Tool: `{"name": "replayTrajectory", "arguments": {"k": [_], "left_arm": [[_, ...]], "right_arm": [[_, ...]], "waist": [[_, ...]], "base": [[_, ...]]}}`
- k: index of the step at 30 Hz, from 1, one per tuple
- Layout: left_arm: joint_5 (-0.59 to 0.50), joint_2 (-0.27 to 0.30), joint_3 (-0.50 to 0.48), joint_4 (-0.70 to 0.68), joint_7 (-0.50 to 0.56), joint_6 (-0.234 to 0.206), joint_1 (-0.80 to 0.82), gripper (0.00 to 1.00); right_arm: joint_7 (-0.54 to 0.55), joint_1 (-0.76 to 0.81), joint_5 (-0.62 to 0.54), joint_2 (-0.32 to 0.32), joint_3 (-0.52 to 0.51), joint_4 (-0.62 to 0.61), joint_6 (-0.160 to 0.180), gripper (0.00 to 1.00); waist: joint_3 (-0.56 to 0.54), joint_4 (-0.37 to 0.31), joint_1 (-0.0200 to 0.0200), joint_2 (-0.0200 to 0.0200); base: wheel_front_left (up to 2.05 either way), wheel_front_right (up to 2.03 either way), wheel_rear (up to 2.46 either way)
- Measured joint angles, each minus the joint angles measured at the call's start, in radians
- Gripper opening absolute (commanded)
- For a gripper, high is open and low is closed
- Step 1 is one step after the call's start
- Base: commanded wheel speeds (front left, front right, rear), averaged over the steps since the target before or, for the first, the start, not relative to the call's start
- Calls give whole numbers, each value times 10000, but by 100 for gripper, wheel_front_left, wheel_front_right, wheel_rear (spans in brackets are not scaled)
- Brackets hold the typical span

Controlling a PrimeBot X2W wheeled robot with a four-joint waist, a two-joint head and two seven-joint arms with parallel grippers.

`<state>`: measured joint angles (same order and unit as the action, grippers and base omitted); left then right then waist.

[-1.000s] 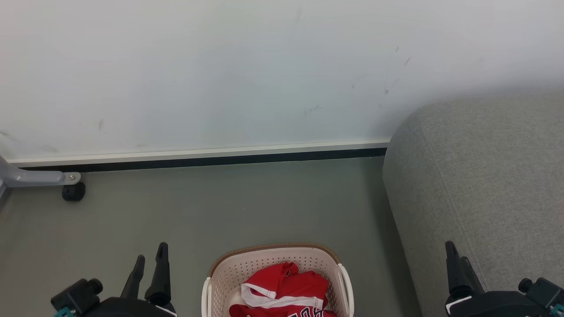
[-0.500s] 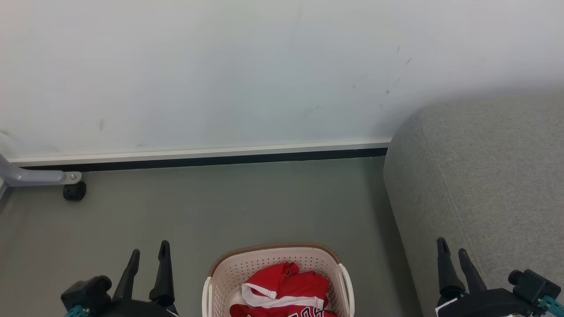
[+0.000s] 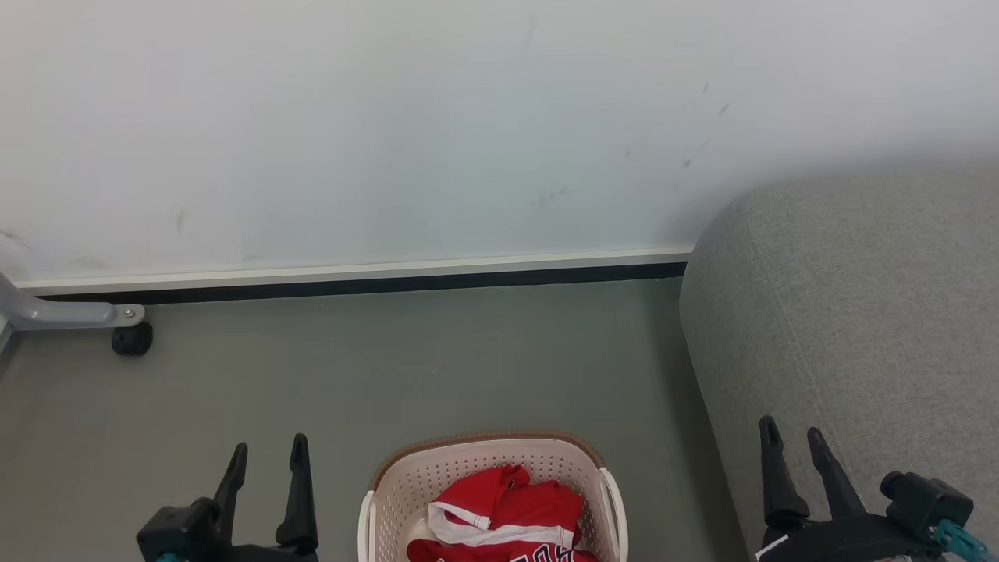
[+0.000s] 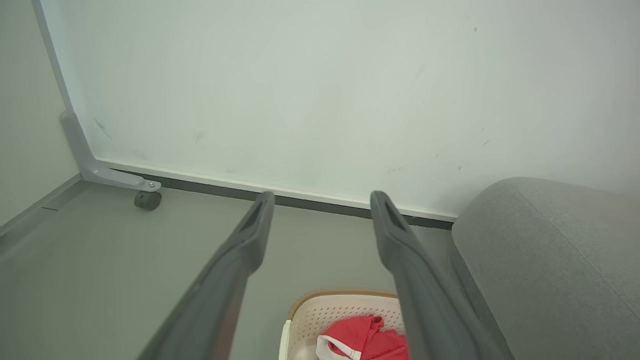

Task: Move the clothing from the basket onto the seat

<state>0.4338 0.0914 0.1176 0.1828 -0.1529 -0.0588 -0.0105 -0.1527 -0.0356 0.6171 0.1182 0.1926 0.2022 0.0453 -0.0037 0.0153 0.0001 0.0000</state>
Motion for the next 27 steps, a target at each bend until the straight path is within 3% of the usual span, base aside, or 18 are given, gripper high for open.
{"name": "replayTrajectory", "arguments": {"k": [27], "left_arm": [[-3173,8,468,-75,-918,-470,-391,100]], "right_arm": [[-882,76,-3248,280,880,-355,441,100]], "waist": [[-111,-18,-1,0]], "base": [[0,0,0]]}}
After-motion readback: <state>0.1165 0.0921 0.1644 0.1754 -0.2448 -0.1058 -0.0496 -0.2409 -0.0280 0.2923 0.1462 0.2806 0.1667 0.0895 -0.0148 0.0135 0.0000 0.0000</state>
